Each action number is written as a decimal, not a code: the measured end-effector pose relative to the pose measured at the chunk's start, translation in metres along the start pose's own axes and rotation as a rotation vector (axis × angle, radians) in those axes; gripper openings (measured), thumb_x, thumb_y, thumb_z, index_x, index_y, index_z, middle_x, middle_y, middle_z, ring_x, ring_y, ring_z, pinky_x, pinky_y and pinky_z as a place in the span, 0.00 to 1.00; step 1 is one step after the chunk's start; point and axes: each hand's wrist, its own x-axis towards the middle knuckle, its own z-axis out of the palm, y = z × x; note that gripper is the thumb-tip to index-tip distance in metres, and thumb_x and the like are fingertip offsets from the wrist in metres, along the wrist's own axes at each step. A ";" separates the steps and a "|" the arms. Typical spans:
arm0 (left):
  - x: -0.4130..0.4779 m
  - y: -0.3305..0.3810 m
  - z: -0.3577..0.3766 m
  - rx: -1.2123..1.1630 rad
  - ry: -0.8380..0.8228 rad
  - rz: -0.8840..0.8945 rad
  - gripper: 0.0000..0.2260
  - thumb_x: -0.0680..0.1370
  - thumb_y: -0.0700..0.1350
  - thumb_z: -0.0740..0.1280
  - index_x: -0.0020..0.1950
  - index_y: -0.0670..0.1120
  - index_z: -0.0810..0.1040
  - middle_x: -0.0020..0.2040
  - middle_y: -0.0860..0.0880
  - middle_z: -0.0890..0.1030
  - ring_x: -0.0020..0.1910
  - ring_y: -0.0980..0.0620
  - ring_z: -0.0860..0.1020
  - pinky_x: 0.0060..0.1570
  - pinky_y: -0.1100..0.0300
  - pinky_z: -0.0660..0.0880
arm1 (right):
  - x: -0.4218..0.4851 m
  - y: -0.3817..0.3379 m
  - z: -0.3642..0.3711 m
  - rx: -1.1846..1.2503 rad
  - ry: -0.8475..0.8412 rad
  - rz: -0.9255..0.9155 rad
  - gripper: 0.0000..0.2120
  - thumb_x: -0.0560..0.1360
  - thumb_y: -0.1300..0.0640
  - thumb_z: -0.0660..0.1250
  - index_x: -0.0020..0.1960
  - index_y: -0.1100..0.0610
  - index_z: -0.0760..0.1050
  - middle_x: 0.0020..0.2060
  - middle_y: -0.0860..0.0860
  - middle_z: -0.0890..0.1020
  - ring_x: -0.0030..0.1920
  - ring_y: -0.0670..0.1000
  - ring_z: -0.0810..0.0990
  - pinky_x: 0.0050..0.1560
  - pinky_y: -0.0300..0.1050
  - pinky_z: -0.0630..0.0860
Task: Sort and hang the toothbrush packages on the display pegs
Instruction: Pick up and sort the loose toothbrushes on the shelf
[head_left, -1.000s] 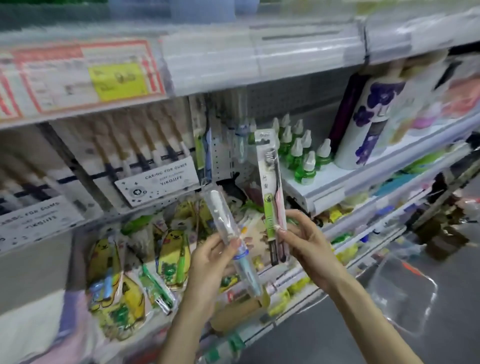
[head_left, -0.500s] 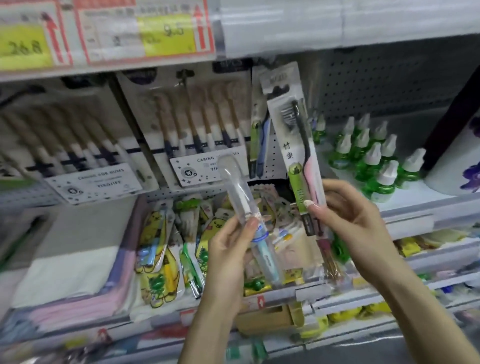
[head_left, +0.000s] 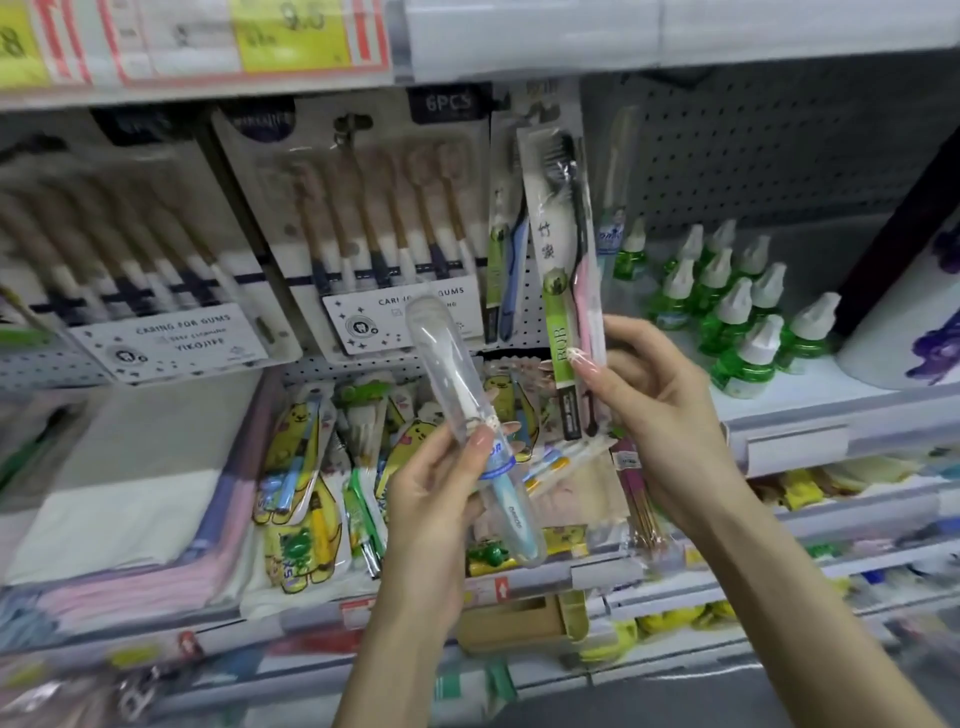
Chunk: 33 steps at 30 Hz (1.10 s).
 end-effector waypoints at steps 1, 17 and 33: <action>-0.002 -0.001 0.001 0.008 -0.003 0.006 0.17 0.67 0.49 0.69 0.55 0.48 0.81 0.44 0.52 0.84 0.47 0.48 0.82 0.46 0.55 0.81 | -0.001 0.001 0.000 -0.005 -0.006 -0.003 0.13 0.72 0.57 0.69 0.56 0.54 0.78 0.45 0.53 0.86 0.46 0.51 0.85 0.49 0.47 0.81; -0.026 0.007 -0.013 0.050 0.138 0.096 0.11 0.68 0.48 0.68 0.49 0.53 0.84 0.43 0.55 0.85 0.41 0.60 0.82 0.38 0.64 0.79 | 0.009 0.018 0.022 0.057 0.099 0.118 0.14 0.73 0.53 0.72 0.57 0.55 0.77 0.42 0.61 0.83 0.48 0.59 0.81 0.61 0.69 0.72; -0.027 0.010 -0.022 0.135 0.154 0.114 0.09 0.76 0.43 0.65 0.54 0.48 0.80 0.41 0.56 0.84 0.40 0.62 0.82 0.36 0.69 0.77 | 0.064 0.040 0.033 -0.028 0.080 0.312 0.11 0.74 0.44 0.70 0.45 0.52 0.76 0.44 0.51 0.84 0.45 0.50 0.84 0.54 0.51 0.80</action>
